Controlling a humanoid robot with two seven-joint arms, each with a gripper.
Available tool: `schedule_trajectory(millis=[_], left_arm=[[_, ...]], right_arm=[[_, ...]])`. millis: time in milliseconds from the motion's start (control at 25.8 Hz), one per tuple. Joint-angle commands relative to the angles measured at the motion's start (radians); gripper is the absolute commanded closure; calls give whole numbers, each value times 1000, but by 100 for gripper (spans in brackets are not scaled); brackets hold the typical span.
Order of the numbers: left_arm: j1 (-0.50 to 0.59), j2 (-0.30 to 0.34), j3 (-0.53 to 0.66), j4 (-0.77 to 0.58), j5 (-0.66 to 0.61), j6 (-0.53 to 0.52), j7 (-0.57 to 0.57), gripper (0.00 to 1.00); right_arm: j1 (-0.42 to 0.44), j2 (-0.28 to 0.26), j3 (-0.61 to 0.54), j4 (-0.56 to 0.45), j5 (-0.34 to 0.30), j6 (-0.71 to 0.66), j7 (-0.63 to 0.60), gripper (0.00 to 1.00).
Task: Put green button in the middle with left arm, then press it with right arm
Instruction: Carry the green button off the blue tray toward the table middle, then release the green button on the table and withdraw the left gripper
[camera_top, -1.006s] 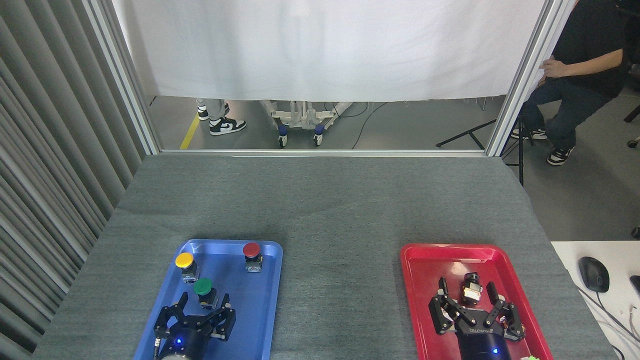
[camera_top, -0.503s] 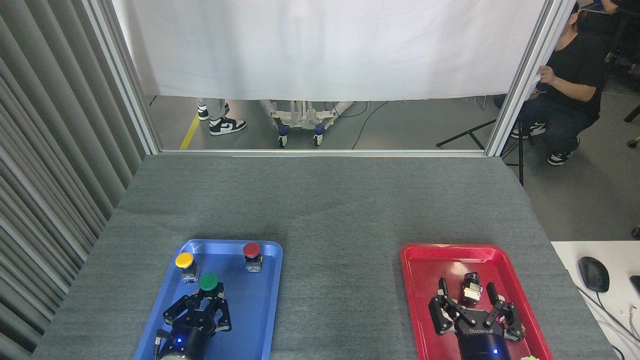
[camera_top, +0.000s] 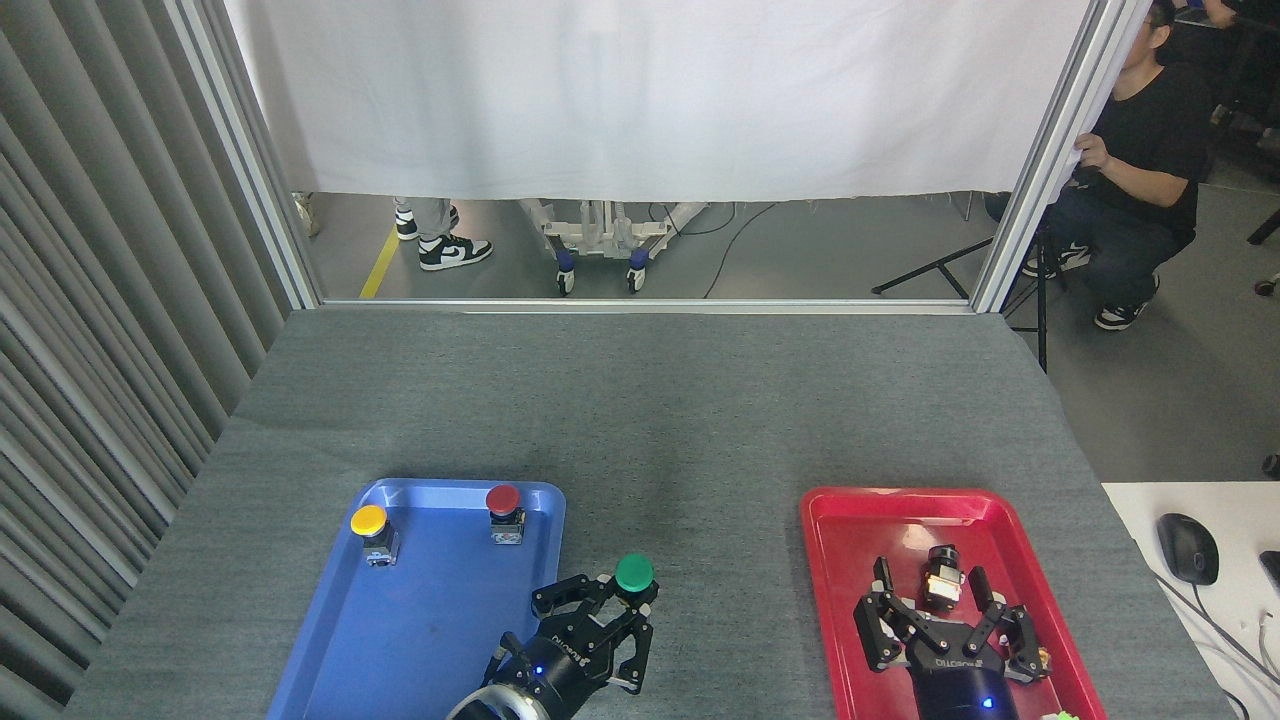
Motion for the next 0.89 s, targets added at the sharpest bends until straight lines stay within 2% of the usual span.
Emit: schedule_trajectory(millis=[0, 193, 387, 426, 464, 542, 580, 619, 851], left_arm=[[-55, -38, -33, 98, -2, -4, -11, 100], [-122, -92, -42, 261, 0, 5, -10, 100], [-122, -95, -42, 275, 0, 6, -8, 100], [-122, -95, -42, 272, 0, 6, -10, 96], [-122, -96, -42, 270, 1, 6, -8, 86], [-122, -99, -42, 270, 1, 8, 3, 38], [-121, -99, -42, 270, 1, 9, 4, 10], [-118, -99, -42, 267, 1, 8, 4, 0], [-73, -95, -40, 151, 3, 9, -10, 0]], right_arm=[[1, 1, 0, 0, 0, 0, 0, 0], [-1, -1, 0, 0, 0, 1, 0, 0], [1, 1, 0, 0, 0, 0, 0, 0], [1, 1, -3, 0, 0, 0, 0, 0], [1, 1, -3, 0, 0, 1, 0, 0], [1, -1, -3, 0, 0, 1, 0, 0], [2, -1, -5, 0, 0, 1, 0, 0], [2, -1, -5, 0, 0, 1, 0, 0], [15, -2, -3, 0, 0, 1, 0, 0]])
